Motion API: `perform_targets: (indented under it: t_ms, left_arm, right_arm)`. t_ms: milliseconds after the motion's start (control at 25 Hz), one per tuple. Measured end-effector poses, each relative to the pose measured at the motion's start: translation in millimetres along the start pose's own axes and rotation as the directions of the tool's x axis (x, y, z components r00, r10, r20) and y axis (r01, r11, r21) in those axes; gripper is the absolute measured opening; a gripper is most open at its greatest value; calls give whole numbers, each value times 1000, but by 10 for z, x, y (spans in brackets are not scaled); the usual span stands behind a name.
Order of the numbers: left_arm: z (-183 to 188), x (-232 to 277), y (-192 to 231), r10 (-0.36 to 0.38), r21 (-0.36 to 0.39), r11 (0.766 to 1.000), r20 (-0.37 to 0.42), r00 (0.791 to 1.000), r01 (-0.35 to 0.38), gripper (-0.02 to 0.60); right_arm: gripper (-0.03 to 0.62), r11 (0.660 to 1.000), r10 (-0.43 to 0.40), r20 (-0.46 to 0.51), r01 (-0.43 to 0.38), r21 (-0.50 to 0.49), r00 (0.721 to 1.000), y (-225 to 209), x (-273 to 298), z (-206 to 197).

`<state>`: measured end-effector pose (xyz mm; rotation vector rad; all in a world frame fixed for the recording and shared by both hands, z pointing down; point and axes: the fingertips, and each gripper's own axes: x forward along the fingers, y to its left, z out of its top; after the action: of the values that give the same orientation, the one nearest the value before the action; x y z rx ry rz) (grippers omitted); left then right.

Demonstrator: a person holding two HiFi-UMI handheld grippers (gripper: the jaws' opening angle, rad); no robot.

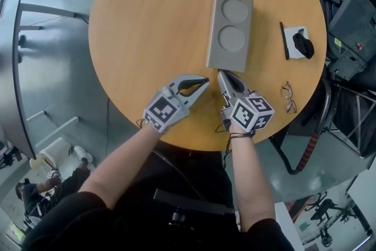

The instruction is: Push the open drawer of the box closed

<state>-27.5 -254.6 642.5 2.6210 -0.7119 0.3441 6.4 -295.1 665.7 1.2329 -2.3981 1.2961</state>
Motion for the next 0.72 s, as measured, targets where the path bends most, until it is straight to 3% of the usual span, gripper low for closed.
perform_targets:
  t_ms: [320, 520, 720]
  left_arm:
    - [188, -320, -269, 25, 36, 999, 31, 999, -26, 31]
    - [422, -634, -694, 5, 55, 998, 60, 998, -9, 31]
    - [852, -1059, -1300, -19, 57, 998, 116, 993, 12, 31]
  right_arm:
    - [5, 1000, 0, 33, 0, -20, 999, 155, -337, 35]
    - [5, 988, 103, 107, -89, -130, 989, 681, -824, 255]
    - [5, 944, 228, 148, -181, -276, 962, 1353, -1515, 405]
